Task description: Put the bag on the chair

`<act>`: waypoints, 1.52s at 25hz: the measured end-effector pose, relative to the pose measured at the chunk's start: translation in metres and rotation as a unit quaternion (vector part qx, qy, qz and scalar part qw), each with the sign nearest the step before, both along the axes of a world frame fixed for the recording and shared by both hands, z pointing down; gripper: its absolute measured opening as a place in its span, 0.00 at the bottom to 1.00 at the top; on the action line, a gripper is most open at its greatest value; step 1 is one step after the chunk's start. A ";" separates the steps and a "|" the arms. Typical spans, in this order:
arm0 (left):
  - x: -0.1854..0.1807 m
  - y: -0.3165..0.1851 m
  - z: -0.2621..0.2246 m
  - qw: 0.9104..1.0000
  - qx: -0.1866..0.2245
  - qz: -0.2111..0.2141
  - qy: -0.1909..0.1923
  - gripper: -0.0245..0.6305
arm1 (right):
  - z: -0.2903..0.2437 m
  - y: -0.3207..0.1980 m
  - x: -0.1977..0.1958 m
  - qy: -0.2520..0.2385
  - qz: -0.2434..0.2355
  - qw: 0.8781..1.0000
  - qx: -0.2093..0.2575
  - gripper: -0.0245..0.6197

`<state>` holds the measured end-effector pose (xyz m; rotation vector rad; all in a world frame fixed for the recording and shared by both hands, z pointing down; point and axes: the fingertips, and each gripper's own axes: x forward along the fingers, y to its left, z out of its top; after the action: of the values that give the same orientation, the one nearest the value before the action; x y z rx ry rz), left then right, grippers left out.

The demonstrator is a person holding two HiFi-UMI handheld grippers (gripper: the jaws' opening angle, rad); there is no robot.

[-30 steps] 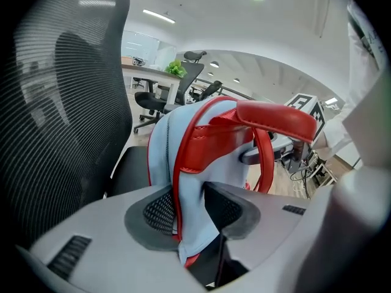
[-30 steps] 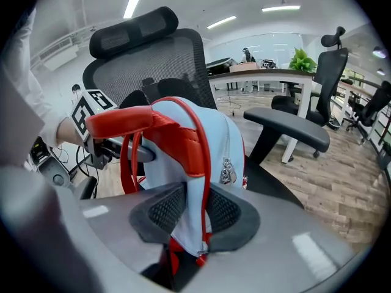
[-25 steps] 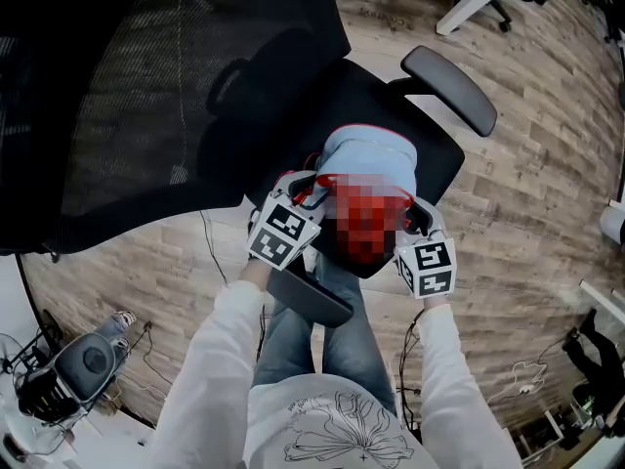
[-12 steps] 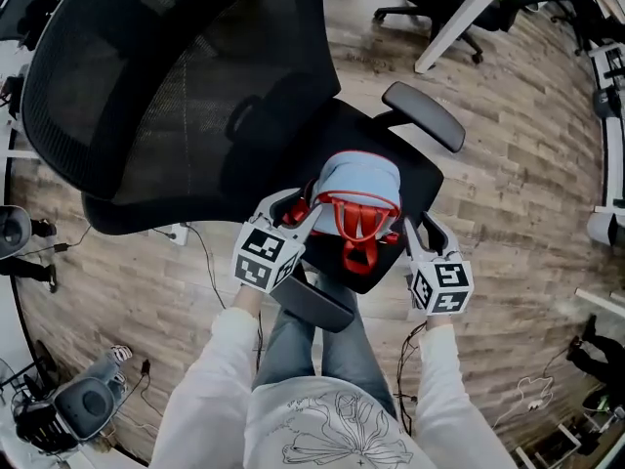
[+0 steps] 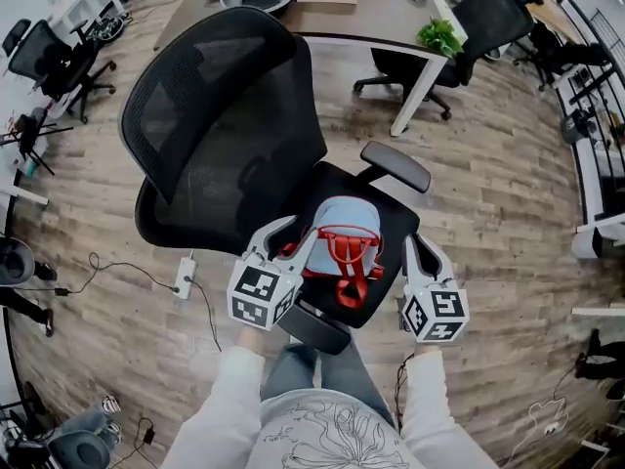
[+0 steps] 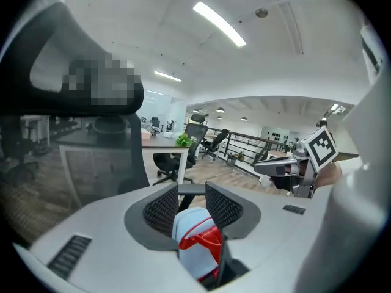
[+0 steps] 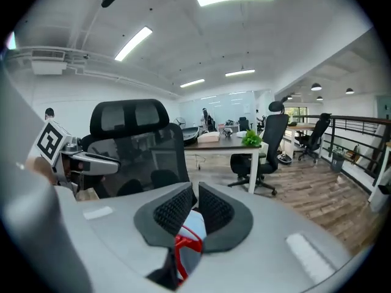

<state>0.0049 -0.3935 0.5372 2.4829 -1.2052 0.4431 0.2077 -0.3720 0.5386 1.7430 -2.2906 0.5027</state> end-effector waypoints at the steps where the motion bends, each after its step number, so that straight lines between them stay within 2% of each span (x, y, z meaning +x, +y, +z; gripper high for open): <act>1: -0.002 0.002 -0.012 1.000 0.010 -0.005 -0.003 0.24 | -0.010 0.003 -0.002 0.001 0.001 1.000 0.008 0.10; 6: -0.005 0.011 -0.073 0.998 0.055 -0.028 0.021 0.21 | -0.064 0.015 -0.002 0.003 0.011 0.999 0.051 0.10; 10: -0.007 0.019 -0.108 0.995 0.086 -0.038 0.025 0.21 | -0.104 0.025 0.001 -0.005 0.026 0.995 0.091 0.09; 16: -0.011 0.030 -0.154 0.987 0.143 -0.066 0.042 0.10 | -0.141 0.034 -0.002 -0.008 0.037 0.991 0.127 0.08; 21: -0.012 0.039 -0.184 0.980 0.171 -0.084 0.055 0.07 | -0.164 0.043 -0.004 -0.009 0.043 0.987 0.153 0.06; 26: -0.009 0.043 -0.202 0.976 0.188 -0.089 0.064 0.06 | -0.181 0.047 -0.004 -0.001 0.045 0.984 0.172 0.06; 38: -0.009 0.048 -0.218 0.973 0.202 -0.091 0.063 0.05 | -0.206 0.049 -0.013 -0.005 0.045 0.980 0.193 0.06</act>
<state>-0.0045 -0.3451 0.3188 2.6406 -1.5804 -0.0150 0.1943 -0.3233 0.3327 2.0226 -2.4509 0.0794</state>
